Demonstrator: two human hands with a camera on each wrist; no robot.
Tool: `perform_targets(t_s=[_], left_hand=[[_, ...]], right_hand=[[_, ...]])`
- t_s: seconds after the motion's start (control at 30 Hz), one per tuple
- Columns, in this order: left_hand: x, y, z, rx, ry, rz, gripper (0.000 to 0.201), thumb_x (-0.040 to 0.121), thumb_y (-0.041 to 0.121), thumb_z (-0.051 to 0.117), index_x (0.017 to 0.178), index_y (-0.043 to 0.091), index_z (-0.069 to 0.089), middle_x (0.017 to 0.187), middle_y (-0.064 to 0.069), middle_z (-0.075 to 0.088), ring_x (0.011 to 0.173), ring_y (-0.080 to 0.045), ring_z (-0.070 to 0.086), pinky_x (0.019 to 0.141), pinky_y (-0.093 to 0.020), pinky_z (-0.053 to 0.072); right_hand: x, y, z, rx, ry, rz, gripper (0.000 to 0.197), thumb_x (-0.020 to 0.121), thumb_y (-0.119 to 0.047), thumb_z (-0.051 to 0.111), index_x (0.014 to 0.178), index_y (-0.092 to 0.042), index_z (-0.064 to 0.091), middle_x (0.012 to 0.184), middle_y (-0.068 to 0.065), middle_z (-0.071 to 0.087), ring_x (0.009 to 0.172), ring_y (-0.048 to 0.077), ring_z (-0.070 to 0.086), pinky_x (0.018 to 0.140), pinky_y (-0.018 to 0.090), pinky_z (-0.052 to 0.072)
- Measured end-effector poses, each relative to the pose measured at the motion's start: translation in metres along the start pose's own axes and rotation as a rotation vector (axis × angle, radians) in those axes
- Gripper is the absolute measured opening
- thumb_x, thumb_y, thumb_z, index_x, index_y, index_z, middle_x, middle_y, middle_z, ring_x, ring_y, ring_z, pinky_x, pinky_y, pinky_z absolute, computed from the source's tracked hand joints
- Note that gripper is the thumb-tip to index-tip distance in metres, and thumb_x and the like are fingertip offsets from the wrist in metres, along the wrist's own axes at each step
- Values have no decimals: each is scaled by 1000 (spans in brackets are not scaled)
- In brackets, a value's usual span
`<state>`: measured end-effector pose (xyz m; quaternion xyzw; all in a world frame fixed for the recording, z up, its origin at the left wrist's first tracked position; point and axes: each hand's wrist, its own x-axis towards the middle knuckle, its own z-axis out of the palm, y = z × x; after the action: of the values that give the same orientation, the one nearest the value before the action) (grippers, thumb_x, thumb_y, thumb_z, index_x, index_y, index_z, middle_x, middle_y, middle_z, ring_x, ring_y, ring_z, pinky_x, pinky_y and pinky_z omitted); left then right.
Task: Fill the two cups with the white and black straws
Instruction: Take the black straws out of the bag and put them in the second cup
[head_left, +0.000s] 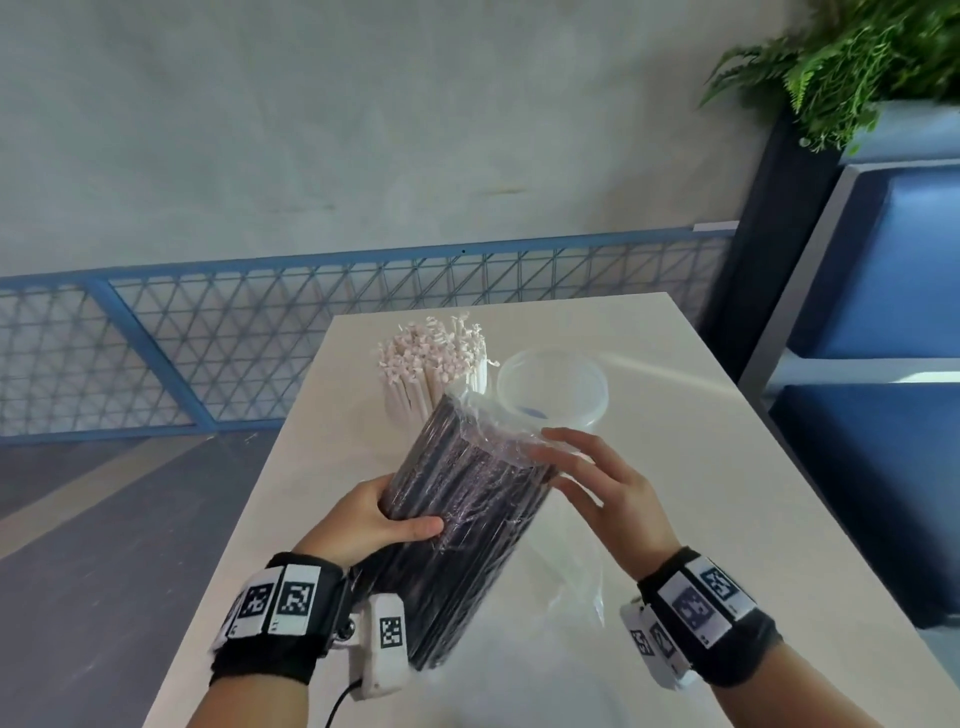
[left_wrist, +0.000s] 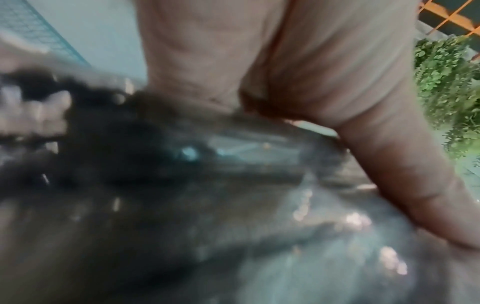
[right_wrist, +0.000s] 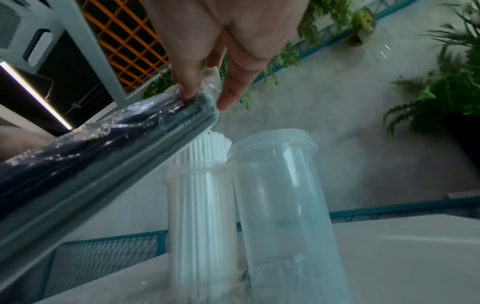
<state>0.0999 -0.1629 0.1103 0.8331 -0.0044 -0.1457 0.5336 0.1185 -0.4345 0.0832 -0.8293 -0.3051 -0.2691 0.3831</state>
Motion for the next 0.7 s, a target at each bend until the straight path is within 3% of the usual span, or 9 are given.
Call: perform_targets(t_s=[0.2, 0.4, 0.5, 0.6, 0.7], left_hand=[[-1, -1, -3, 28, -13, 22, 72, 34, 65, 81, 95, 31, 64, 92, 18, 73, 88, -1, 68, 82, -20, 49], [-1, -6, -2, 25, 21, 37, 77, 31, 70, 79, 96, 30, 64, 93, 14, 74, 89, -3, 68, 84, -24, 50], [-2, -5, -1, 42, 25, 30, 65, 41, 55, 85, 97, 30, 64, 94, 12, 74, 89, -2, 68, 88, -26, 51], [-2, -5, 0, 60, 38, 37, 75, 38, 61, 83, 102, 28, 64, 97, 10, 74, 90, -3, 68, 88, -28, 51], [-3, -6, 0, 101, 37, 51, 83, 35, 69, 80, 105, 29, 63, 99, 11, 73, 93, -4, 68, 89, -30, 51]], right_hand=[[6, -3, 8, -66, 185, -25, 15, 90, -22, 57, 96, -16, 69, 103, -3, 66, 87, 12, 65, 71, 30, 54], [12, -7, 11, -76, 231, -14, 6, 91, -21, 55, 91, -21, 60, 94, -5, 66, 78, 4, 59, 64, 19, 50], [12, -10, 10, -74, 231, 45, 15, 94, -29, 49, 89, -20, 59, 88, -7, 67, 69, 1, 54, 62, 10, 43], [11, -9, 10, -61, 213, 160, 13, 92, -35, 47, 86, -25, 53, 77, -13, 64, 66, 8, 58, 56, 17, 43], [11, -1, 10, -21, 176, 294, 6, 91, -27, 47, 86, -24, 50, 67, -20, 60, 69, -1, 62, 57, 20, 45]])
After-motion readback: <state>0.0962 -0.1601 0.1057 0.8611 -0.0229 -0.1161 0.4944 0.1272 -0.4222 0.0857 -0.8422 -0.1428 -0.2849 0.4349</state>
